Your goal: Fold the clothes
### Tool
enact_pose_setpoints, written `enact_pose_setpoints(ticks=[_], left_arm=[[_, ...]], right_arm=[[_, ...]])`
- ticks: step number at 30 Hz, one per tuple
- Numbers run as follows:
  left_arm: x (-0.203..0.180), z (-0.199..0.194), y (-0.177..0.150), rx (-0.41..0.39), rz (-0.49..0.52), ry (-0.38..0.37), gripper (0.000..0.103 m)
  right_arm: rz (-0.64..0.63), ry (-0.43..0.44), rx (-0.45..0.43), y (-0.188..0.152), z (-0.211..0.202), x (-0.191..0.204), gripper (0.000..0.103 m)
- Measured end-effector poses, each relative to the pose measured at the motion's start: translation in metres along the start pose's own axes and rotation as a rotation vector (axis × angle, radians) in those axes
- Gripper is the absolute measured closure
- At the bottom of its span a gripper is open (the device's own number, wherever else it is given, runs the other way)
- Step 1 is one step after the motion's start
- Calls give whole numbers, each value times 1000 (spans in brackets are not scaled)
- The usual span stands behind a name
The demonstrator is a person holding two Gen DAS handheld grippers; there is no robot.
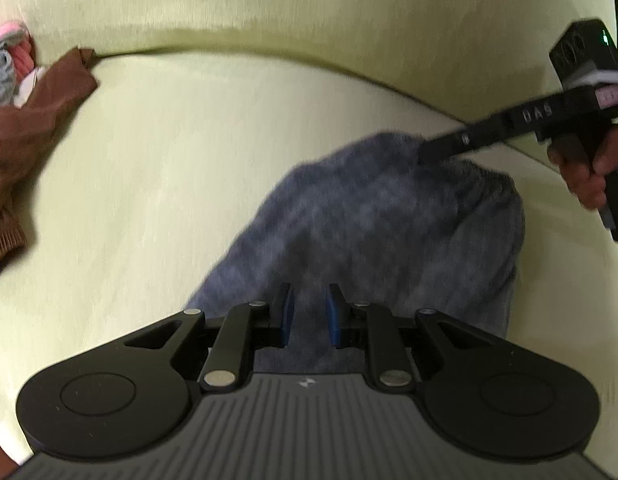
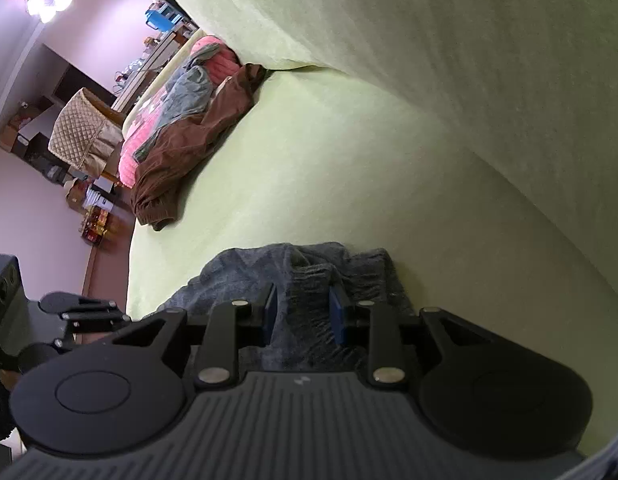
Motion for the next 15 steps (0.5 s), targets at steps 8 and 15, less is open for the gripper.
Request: enact_pose_setpoints(ticks=[8, 15], left_arm=[[4, 15, -5, 43, -17, 32, 80], [0, 17, -9, 52, -1, 43, 80]], right_arm=[[-54, 101, 24, 6, -8, 7, 91], [-172, 77, 145, -5, 4, 18, 90]])
Point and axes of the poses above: each gripper's, at about its wrist camera, not at the fingertips, and z roughly the way its jaws point, x to its left, y to its top, the point moved 5 cm from there along z, roughly the way its jaws point, and after that the axes turned 10 degrees about -y, right-handed, at the moved point
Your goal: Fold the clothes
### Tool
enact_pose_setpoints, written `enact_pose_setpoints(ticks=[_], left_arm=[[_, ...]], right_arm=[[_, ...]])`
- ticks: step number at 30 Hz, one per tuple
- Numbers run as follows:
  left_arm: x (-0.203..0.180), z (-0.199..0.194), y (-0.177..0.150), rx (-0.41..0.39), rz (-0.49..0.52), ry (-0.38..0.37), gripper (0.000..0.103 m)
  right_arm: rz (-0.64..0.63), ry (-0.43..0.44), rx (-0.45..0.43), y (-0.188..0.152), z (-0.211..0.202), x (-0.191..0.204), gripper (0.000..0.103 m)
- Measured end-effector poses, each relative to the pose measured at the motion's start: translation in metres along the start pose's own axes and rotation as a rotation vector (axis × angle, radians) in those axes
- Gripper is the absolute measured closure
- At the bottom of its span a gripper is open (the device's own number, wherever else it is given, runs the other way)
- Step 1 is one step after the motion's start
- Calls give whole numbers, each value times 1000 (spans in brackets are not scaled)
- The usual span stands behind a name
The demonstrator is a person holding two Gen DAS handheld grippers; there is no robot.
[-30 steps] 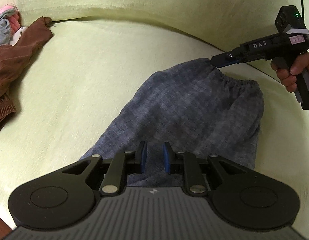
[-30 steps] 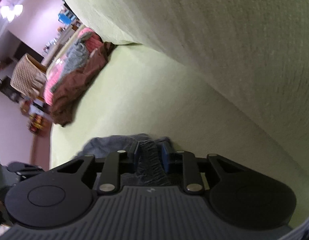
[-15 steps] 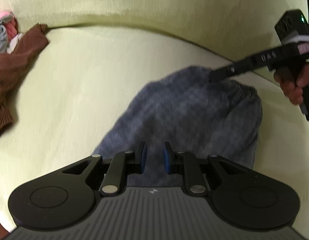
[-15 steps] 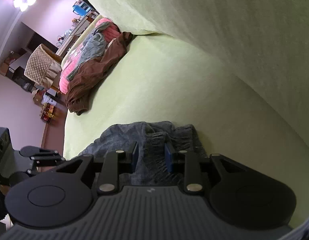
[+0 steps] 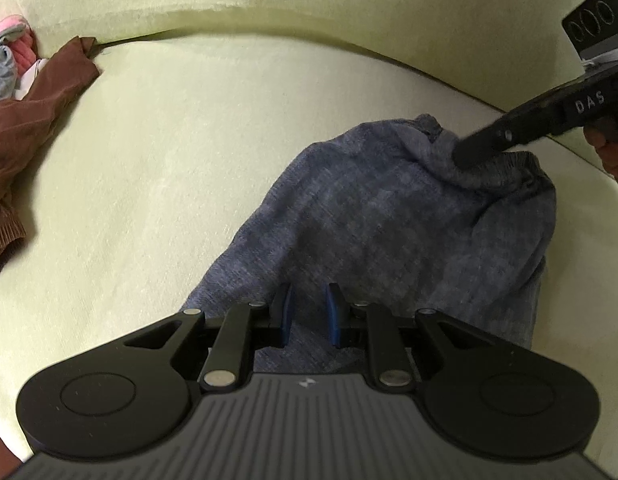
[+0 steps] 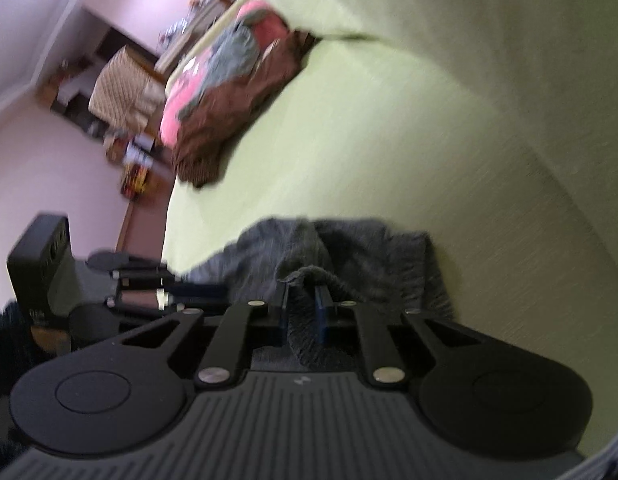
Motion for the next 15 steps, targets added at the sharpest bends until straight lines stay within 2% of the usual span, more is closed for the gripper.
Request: enact_pose_setpoints(ticks=[3, 7, 10, 12, 15], left_arm=[[2, 0, -1, -2, -9, -2, 80], [2, 0, -2, -1, -12, 2, 80], [3, 1, -1, -2, -18, 4, 80], [4, 1, 0, -3, -20, 6, 80], [3, 2, 0, -2, -10, 11, 80]], right_arm=[[-17, -35, 1, -1, 3, 0, 90], [-50, -69, -95, 4, -7, 11, 96], [-31, -154, -232, 7, -26, 16, 103], [9, -217, -304, 8, -32, 15, 103], [38, -320, -318, 8, -20, 10, 103]])
Point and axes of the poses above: each gripper's, at about its wrist camera, not at the fingertips, and z roughly the way its jaws point, x to its left, y to its top, the point moved 5 cm from there along z, roughly the way its jaws point, and after that the axes turned 10 degrees about -y, right-handed, at the moved point
